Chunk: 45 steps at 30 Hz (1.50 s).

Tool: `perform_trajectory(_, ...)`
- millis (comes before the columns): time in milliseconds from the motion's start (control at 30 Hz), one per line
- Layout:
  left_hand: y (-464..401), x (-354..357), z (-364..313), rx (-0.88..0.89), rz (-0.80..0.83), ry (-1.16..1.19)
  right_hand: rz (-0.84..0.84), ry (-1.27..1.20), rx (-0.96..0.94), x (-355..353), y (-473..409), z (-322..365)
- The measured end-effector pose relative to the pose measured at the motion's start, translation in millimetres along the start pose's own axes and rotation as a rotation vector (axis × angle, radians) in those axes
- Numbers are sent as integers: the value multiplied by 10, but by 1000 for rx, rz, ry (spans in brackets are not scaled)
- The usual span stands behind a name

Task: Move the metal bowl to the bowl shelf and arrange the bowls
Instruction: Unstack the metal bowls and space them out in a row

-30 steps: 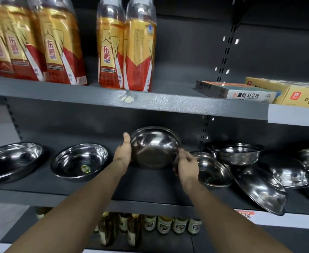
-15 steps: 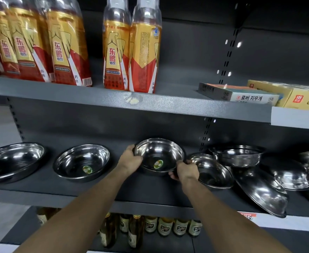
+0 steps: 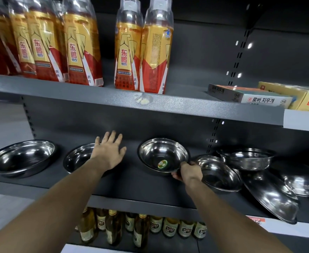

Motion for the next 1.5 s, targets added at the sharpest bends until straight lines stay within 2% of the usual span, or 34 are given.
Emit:
perform_trajectory(267,144,171,20,9,87,-13,71,62,57,200,-5,-202)
perform_trajectory(500,226,215,53,28,91,-10,137,119,129,333,19,-411)
perform_trajectory(800,81,234,-53,37,124,80,100,193,174,228,-16,-409)
perform_trajectory(1067,-162,192,-838,263,134,167,-72,161,86,-328,15,-117)
perform_trajectory(1233,-207,203,-1497,418,146,140,-187,147,66,-828,74,138)
perform_trajectory(1500,-212,203,-2328,528,158,130,-436,83,-21,-1581,-193,377)
Point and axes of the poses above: each hand's wrist, its own y-axis away from the middle knuckle, its own x-axis out of the palm, z = x × y, the point moved 1 cm from there along -y, towards the middle knuckle, and after that the axes turned 5 degrees about x, right-handed, at the moved point
